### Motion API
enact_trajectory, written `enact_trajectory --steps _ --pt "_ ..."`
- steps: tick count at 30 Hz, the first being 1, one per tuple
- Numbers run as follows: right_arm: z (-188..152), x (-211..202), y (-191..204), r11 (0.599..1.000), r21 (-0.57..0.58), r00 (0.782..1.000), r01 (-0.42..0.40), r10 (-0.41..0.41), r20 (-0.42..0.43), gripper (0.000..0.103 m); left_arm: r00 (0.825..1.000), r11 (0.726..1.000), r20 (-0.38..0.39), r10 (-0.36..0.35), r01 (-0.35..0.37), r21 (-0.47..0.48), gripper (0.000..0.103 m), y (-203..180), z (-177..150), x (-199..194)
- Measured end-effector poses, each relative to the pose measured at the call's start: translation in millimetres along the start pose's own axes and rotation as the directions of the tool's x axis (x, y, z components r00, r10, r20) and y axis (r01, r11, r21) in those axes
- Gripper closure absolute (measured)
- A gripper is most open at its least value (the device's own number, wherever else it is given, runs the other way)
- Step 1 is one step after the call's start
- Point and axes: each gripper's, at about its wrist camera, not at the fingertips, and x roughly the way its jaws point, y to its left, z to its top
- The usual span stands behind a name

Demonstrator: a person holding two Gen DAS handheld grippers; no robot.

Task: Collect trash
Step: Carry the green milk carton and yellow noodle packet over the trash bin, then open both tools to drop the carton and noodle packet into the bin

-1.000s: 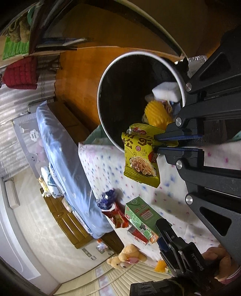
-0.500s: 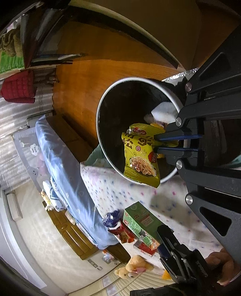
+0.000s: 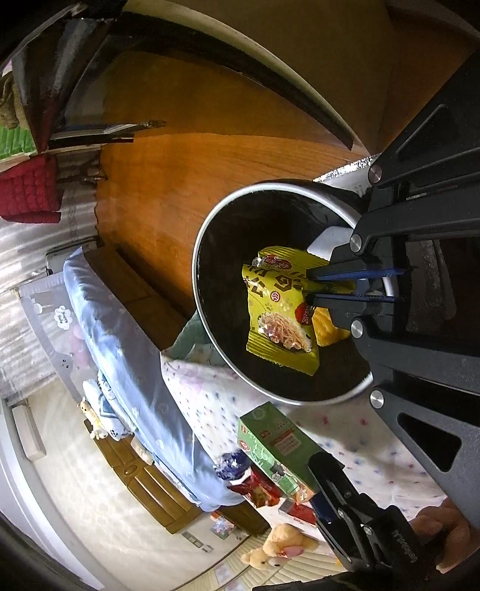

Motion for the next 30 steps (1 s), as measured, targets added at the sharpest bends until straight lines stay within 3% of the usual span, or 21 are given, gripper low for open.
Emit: enact_trajectory --steps 22,30 --pt "20 21 -19 0.999 0.028 0.999 0.033 -0.033 -0.030 0.092 0.996 1.000 -0.084 -0.021 0.023 0.021 0.052 -13 25 48" --pt "20 14 -19 0.999 0.048 1.000 0.016 -0.015 -0.017 0.088 0.997 1.000 -0.074 -0.010 0.010 -0.006 0.043 -6 22 41"
